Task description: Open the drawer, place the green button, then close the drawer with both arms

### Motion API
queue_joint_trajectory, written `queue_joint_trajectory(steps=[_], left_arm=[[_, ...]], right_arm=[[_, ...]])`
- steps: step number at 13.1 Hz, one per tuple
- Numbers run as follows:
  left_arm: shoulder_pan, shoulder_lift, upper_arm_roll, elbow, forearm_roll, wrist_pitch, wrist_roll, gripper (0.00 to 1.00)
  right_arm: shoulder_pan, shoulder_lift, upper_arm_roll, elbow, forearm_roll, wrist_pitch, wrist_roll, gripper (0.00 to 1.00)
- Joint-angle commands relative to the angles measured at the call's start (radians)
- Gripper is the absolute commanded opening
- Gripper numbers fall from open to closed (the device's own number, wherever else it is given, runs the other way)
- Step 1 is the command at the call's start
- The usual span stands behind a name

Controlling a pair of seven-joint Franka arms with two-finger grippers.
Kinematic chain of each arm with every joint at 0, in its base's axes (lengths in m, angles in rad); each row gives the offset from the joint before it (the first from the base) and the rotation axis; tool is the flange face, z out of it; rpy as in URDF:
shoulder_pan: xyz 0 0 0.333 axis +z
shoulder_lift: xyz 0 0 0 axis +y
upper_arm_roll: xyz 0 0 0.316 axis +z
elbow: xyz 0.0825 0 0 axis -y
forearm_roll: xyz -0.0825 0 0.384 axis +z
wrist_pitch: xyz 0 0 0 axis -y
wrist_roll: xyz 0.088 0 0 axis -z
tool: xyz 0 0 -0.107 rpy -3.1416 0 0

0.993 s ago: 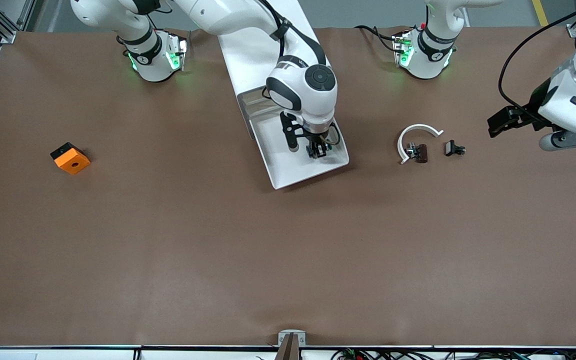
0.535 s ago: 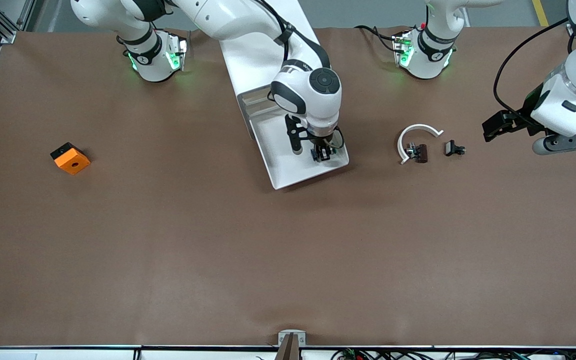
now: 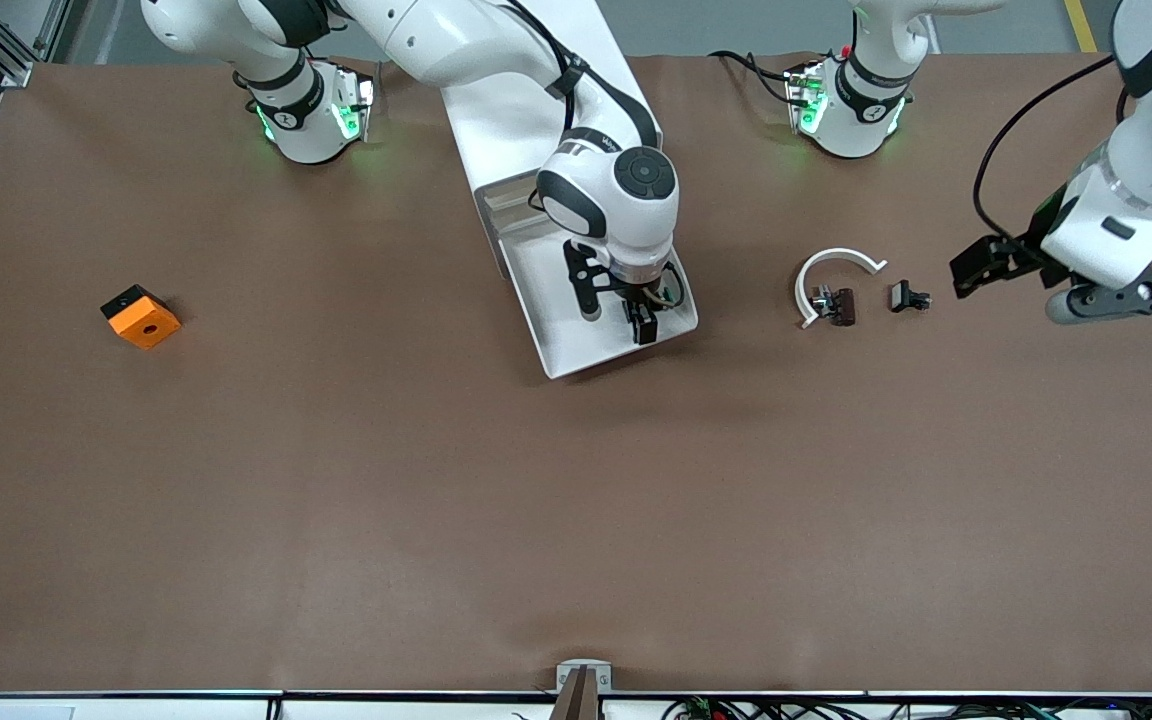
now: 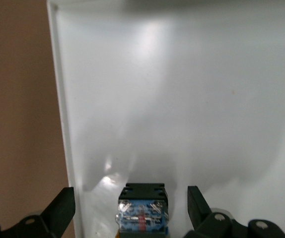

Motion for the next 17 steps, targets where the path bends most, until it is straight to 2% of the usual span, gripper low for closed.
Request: queue_joint_trajectory(steps=[1, 3, 5, 8, 10, 13, 15, 17], left_arm=[[-0.004, 0.081, -0.048, -0.007, 0.017, 0.117, -0.005, 1.0], [-0.007, 0.169, -0.077, -0.006, 0.008, 0.189, -0.009, 1.0], [-0.03, 0.246, -0.084, 0.002, 0.003, 0.226, -0.031, 1.0], [-0.135, 0.343, -0.082, 0.004, 0.005, 0.313, -0.147, 1.0], [-0.207, 0.407, -0.082, 0.005, 0.014, 0.385, -0.296, 1.0], [-0.256, 0.487, -0.082, 0.004, 0.006, 0.505, -0.339, 1.0], [-0.284, 0.527, -0.082, 0.004, 0.009, 0.557, -0.403, 1.0], [-0.318, 0.555, -0.082, 0.002, 0.011, 0.584, -0.491, 1.0]], right_arm=[[-0.031, 0.017, 0.02, 0.059, 0.003, -0.073, -0.188, 1.0], [-0.041, 0.015, 0.02, 0.093, 0.031, -0.151, -0.444, 1.0], [-0.072, 0.015, 0.02, 0.118, 0.098, -0.176, -0.585, 1.0], [-0.116, 0.014, 0.022, 0.147, 0.138, -0.238, -0.856, 1.0], [-0.138, 0.012, 0.02, 0.156, 0.138, -0.282, -0.996, 1.0], [-0.167, -0.003, 0.006, 0.156, 0.123, -0.337, -1.283, 1.0], [-0.187, -0.009, -0.02, 0.155, 0.083, -0.364, -1.559, 1.0], [-0.215, -0.02, -0.031, 0.156, 0.045, -0.386, -1.744, 1.0]])
